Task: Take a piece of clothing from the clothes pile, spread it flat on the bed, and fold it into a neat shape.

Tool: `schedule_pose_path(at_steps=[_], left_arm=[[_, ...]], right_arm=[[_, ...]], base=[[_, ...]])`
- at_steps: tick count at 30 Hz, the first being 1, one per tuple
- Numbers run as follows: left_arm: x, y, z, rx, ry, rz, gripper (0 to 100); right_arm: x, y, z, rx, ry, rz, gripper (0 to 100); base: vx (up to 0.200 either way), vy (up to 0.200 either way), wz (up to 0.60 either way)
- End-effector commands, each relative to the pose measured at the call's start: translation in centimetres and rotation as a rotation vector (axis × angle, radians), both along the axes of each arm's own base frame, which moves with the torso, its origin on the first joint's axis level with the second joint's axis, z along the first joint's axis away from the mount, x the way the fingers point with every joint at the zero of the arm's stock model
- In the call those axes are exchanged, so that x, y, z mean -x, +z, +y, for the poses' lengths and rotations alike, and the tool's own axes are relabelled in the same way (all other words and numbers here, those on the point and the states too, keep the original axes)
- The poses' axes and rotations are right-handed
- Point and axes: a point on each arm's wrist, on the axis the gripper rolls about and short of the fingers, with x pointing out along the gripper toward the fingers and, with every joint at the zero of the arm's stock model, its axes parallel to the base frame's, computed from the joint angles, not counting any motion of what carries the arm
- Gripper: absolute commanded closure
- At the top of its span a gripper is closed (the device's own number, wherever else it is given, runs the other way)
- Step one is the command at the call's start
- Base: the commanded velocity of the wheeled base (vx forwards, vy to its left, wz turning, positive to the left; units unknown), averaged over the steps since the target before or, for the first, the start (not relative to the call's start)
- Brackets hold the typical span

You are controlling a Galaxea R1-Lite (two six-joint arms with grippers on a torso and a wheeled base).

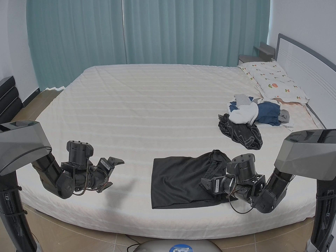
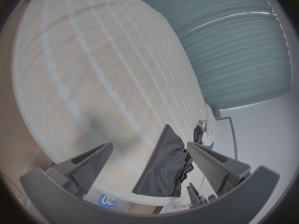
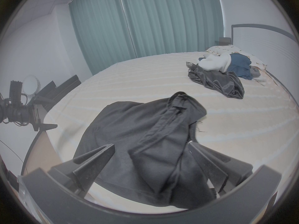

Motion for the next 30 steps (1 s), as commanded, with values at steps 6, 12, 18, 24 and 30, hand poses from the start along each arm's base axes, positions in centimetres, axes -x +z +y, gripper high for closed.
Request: schedule_pose_path(at_steps=[6, 12, 18, 24, 30], left_arm=[[0.0, -0.2, 0.0, -0.001, 0.000, 0.005, 0], [0.0, -0.2, -0.1, -0.002, -0.003, 0.004, 0], [0.0, -0.2, -0.1, -0.002, -0.004, 0.004, 0], [0.0, -0.2, -0.1, -0.002, -0.004, 0.004, 0], [0.0, -0.2, -0.1, -0.002, -0.004, 0.004, 0]], right_arm=[[-1.2, -1.6, 2.1, 0.065, 0.007, 0.039, 0], [-1.3, -3.0, 1.7, 0.212, 0.011, 0.073, 0], [-1.0, -2.5, 0.2, 0.246, -0.041, 0.075, 0], [0.2, -0.8, -3.8, 0.228, -0.104, 0.112, 0], [2.2, -0.8, -7.4, 0.188, -0.136, 0.163, 0]], base=[[0.000, 0.000, 0.00], [0.000, 0.000, 0.00], [0.000, 0.000, 0.00], [0.000, 0.000, 0.00], [0.000, 0.000, 0.00]])
